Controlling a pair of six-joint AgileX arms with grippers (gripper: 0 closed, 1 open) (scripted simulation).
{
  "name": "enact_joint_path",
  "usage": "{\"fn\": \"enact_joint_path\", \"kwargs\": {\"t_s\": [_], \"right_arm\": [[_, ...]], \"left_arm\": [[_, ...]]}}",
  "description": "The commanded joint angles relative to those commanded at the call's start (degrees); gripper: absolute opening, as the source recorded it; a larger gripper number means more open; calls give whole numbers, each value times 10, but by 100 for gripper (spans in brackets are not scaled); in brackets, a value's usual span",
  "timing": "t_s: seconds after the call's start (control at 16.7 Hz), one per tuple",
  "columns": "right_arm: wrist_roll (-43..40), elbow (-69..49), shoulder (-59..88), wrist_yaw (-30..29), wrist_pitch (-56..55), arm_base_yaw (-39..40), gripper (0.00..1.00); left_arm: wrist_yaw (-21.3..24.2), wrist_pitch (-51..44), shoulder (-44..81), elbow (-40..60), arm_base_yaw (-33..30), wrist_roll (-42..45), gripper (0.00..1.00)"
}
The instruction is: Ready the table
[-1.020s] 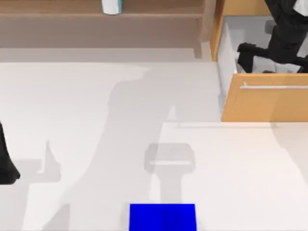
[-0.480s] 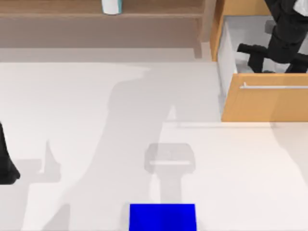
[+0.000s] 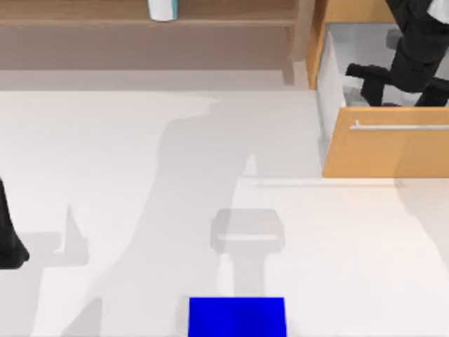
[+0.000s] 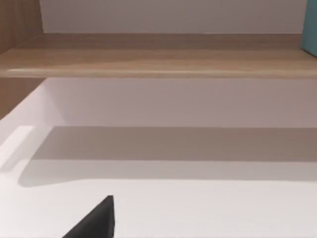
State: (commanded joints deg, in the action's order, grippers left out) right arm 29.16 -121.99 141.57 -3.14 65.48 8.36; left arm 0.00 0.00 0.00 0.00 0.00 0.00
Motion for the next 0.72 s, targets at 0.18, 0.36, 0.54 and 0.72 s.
{"fn": "enact_joint_path", "kwargs": {"t_s": [0.18,0.36,0.54,0.72], "right_arm": [[1,0,0,0,0,0,0],[1,-1,-14,-1,7,0,0],[4,16,-52,-5,24,2,0],[16,36,-107,-8,25,9,0]], "left_arm": [[0,0,0,0,0,0,100],[0,0,0,0,0,0,100],[0,0,0,0,0,0,100],[0,0,0,0,0,0,100]]}}
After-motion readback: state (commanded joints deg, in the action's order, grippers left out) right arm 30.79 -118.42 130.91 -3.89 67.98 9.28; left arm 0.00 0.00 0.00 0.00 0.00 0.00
